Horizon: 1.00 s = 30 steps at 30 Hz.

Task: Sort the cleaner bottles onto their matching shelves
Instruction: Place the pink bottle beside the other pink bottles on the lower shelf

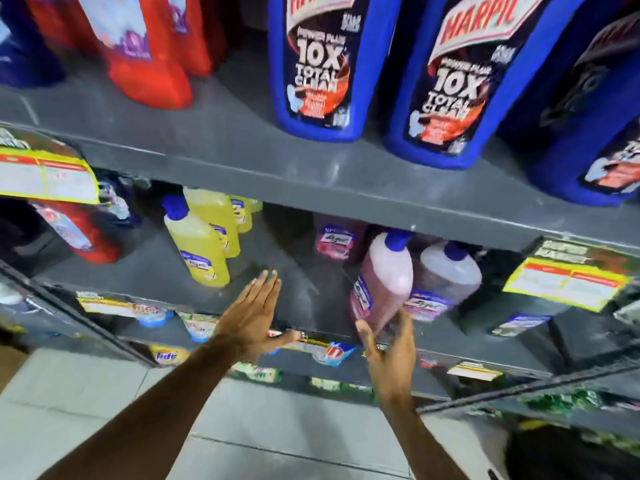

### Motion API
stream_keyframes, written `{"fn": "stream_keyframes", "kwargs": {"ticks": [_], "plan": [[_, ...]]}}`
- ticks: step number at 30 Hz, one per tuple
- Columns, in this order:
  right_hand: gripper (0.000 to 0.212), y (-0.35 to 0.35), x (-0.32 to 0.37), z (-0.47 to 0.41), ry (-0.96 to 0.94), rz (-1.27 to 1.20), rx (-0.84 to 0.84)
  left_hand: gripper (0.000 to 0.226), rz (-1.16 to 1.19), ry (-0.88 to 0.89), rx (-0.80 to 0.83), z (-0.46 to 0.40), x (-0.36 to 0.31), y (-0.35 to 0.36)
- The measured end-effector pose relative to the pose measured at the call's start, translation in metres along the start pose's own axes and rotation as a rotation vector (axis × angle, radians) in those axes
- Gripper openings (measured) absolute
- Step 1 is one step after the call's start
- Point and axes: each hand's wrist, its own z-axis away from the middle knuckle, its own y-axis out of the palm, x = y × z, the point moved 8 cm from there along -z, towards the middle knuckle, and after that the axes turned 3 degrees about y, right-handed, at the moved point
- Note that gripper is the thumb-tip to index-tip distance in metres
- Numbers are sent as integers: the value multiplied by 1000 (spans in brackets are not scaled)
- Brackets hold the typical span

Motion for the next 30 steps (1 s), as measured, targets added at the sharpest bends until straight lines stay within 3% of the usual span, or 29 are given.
{"fn": "stream_keyframes", "kwargs": {"ticks": [13,20,23,30], "plan": [[56,47,-7,-37,-36,-11,104,121,-48,12,-81,-13,9,22],[63,80,12,-51,-137,31,320,122,-41,6,-63,-11,9,22],[58,83,7,-59,-147,61,316,121,-39,9,-78,-11,8,20],[67,90,-7,-65,-93,74,339,122,-21,10,-73,-10,10,22]]}}
